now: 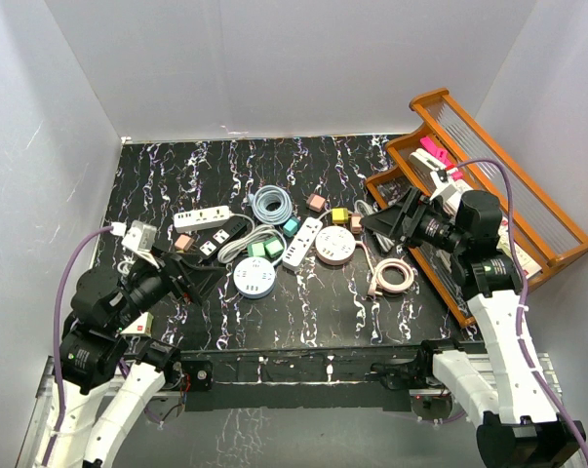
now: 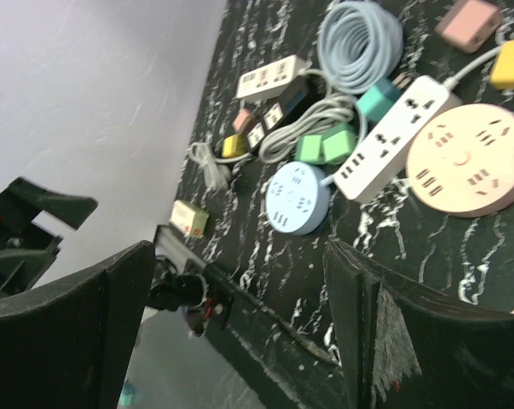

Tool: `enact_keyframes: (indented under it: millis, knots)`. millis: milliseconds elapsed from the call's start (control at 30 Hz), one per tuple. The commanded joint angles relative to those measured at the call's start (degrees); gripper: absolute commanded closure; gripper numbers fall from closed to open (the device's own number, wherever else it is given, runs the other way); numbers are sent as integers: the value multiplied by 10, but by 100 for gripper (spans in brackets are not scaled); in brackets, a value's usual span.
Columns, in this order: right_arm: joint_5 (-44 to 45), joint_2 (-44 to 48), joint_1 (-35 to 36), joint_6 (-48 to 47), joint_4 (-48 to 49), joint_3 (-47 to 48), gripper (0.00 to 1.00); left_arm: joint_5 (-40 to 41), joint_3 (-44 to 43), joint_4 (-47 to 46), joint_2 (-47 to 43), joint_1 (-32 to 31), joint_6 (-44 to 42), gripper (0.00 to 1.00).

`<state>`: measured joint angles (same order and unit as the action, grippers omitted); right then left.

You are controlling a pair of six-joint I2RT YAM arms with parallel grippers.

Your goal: Insert the plug

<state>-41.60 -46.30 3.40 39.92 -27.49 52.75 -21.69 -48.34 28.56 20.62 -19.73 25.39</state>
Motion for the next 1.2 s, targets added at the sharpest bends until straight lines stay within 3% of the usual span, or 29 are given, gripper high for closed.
enact_keyframes:
  millis: [0,233,333,500,700,867,1167]
  knots:
    - [103,-26,44,-25,48,24,24,16,21,-26,9,-2,-27,2]
    - [432,-140,297,-43,19,76,26,96,55,-9,8,-2,-36,2]
    - [554,-209,341,-39,18,92,27,114,73,-21,-2,-3,-31,2]
    - [689,-314,348,9,25,114,28,132,89,-39,-1,-3,-21,2]
    - [731,-443,342,62,6,161,29,195,82,-3,34,-4,-22,2]
    - [705,-529,299,63,5,217,50,182,83,-8,61,-8,-23,2]
    - [646,-623,256,-6,24,264,52,145,100,-94,113,-9,-39,2]
